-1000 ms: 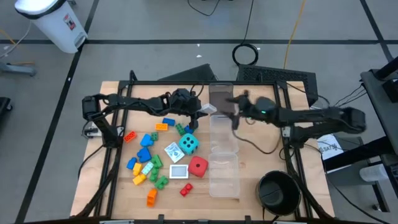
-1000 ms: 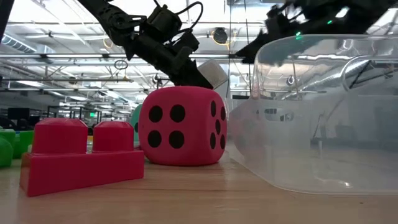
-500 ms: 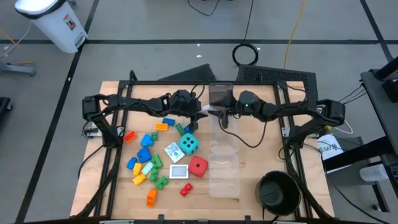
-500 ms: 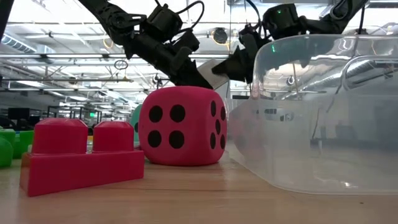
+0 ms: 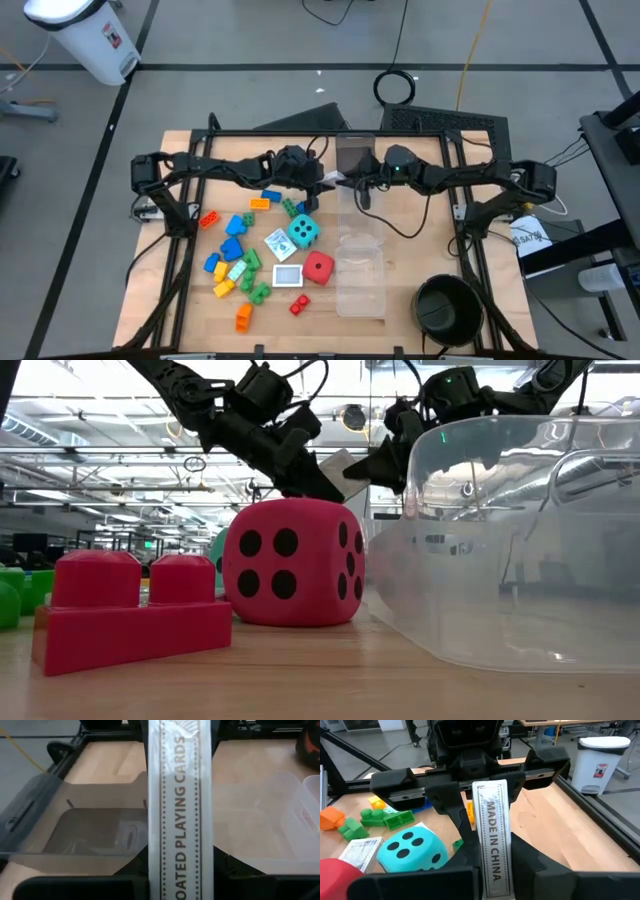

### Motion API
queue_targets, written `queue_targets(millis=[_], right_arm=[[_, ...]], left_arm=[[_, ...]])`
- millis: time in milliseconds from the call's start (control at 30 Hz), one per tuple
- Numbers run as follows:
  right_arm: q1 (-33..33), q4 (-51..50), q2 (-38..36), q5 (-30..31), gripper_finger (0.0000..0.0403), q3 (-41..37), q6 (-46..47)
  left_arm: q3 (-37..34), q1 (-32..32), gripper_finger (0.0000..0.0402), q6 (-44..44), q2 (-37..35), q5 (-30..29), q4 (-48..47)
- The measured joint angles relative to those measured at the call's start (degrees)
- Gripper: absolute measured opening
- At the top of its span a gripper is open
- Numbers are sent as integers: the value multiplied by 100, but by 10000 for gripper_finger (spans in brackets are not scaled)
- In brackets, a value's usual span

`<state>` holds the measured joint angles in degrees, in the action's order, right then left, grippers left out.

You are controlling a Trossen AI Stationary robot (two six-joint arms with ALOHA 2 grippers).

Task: Pick & Place Toys
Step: Put the playing cards into the top black transparent bin

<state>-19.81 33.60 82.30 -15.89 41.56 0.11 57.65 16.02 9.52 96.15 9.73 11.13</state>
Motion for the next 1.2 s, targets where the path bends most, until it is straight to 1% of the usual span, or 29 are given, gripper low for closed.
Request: queue_targets(millis=[133,200,333,433,533,600,700,767,867,1000,1067,1133,1200], right_arm=[[2,-271,-420,568,34,11,-349],[9,-409,-643,843,34,17,-565],[15,-589,-912,1156,34,28,-864],[16,-778,-963,1176,34,27,-900],[17,-778,-966,968,34,22,-765],[7,-748,-966,791,34,7,-660],[4,-743,-967,718,34,7,-600],[4,-744,-971,689,34,6,-604],[-5,-855,-972,699,34,-30,-604],[-16,-849,-957,696,34,-29,-554],[-8,-852,-964,791,34,-13,-647],[-2,-1040,-959,1226,34,-15,-850],[-24,-1216,-951,2021,34,-15,-1164]], left_arm=[[32,-3,89,324,-368,-364,-168],[35,2,89,443,-559,-387,-198],[33,12,89,497,-832,-414,-278],[31,-3,89,406,-931,-462,-346],[20,-10,89,283,-945,-457,-369],[18,-10,88,75,-914,-385,-373],[15,-9,89,-46,-910,-152,-392],[9,-39,95,-91,-912,-131,-382],[-23,-77,127,-206,-938,-392,-474],[-11,-111,197,-273,-934,-959,-470],[-7,-105,232,-249,-950,-1224,-621],[-9,-47,259,-227,-1040,-1471,-853],[-2,13,281,-239,-1125,-1638,-946]])
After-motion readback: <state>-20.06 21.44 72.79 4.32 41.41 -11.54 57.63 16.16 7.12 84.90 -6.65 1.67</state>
